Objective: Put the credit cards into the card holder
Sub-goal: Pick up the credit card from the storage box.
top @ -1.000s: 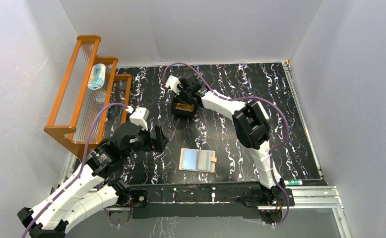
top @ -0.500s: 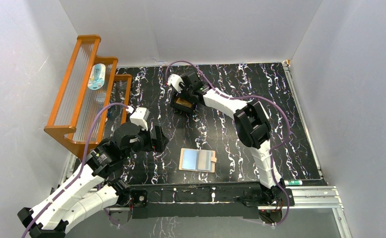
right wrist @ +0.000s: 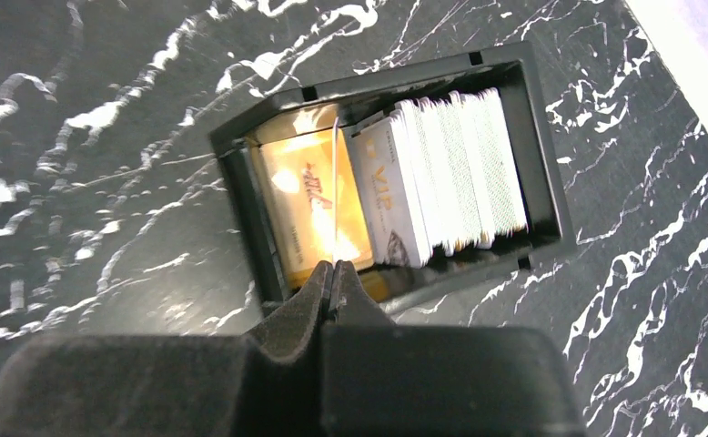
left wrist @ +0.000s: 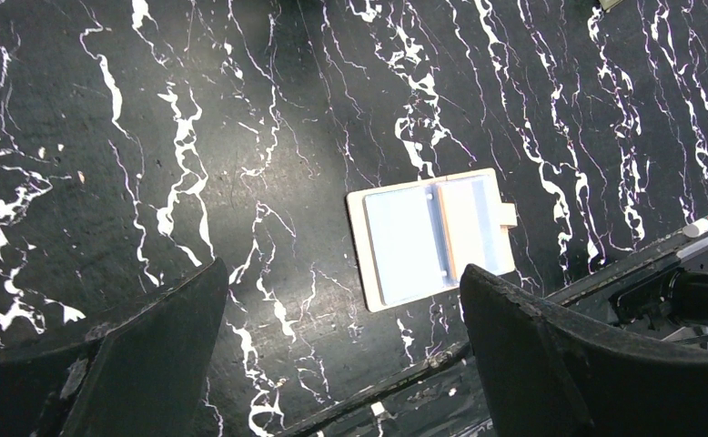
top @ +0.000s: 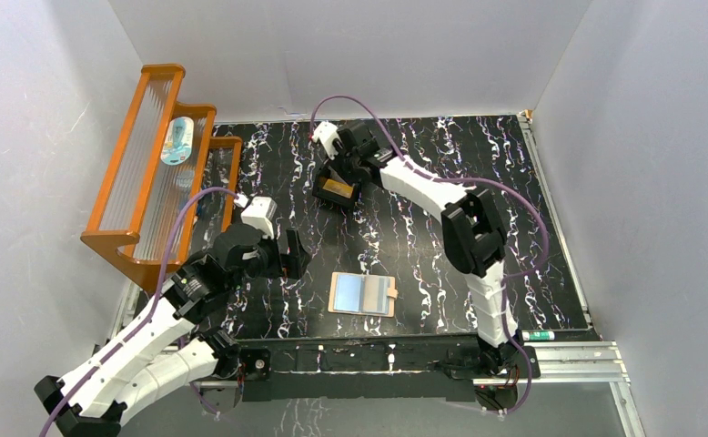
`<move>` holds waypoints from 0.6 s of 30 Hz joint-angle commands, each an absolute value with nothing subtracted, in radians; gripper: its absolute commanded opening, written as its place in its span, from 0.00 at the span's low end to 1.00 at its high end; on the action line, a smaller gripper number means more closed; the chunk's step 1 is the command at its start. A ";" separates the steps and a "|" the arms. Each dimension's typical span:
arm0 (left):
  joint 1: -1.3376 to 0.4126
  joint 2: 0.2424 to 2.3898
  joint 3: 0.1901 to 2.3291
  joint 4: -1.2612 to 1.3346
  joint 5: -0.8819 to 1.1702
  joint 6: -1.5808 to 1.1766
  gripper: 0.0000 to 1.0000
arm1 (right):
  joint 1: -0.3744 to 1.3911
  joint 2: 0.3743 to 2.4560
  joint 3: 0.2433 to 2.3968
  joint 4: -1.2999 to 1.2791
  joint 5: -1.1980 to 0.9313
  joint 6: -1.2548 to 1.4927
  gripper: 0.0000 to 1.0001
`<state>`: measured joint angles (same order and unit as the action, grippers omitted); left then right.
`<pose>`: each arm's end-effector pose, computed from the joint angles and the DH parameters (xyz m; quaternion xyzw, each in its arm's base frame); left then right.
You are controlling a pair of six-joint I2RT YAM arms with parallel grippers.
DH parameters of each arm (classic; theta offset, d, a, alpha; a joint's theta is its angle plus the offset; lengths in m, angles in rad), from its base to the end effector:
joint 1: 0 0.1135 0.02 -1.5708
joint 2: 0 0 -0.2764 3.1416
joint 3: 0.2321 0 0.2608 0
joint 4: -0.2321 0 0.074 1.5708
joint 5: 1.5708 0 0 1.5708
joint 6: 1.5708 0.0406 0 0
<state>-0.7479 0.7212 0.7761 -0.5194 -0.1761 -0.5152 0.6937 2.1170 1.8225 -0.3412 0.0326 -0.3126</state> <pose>0.1254 -0.1066 0.3188 0.0525 0.8472 -0.2486 0.4666 0.3976 0.3289 0.2654 -0.4239 0.7855 0.0711 0.4452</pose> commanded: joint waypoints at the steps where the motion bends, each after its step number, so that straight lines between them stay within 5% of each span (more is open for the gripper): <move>1: -0.746 0.751 0.774 -0.533 -0.153 -0.640 0.99 | 0.689 1.918 1.721 -0.264 -0.063 -0.120 0.00; 10: -0.746 0.826 0.780 -0.429 0.016 -0.834 0.87 | 0.690 1.509 1.246 -0.048 -0.195 0.360 0.00; 18: -0.746 0.934 0.754 -0.405 0.049 -0.808 0.47 | 0.690 1.268 0.973 -0.052 -0.211 0.717 0.00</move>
<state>-0.7479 0.8677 0.7734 -0.4126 0.0029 -0.8158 0.6937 1.3582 1.0573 -0.0971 -0.1970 0.4576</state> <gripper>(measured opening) 0.523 0.012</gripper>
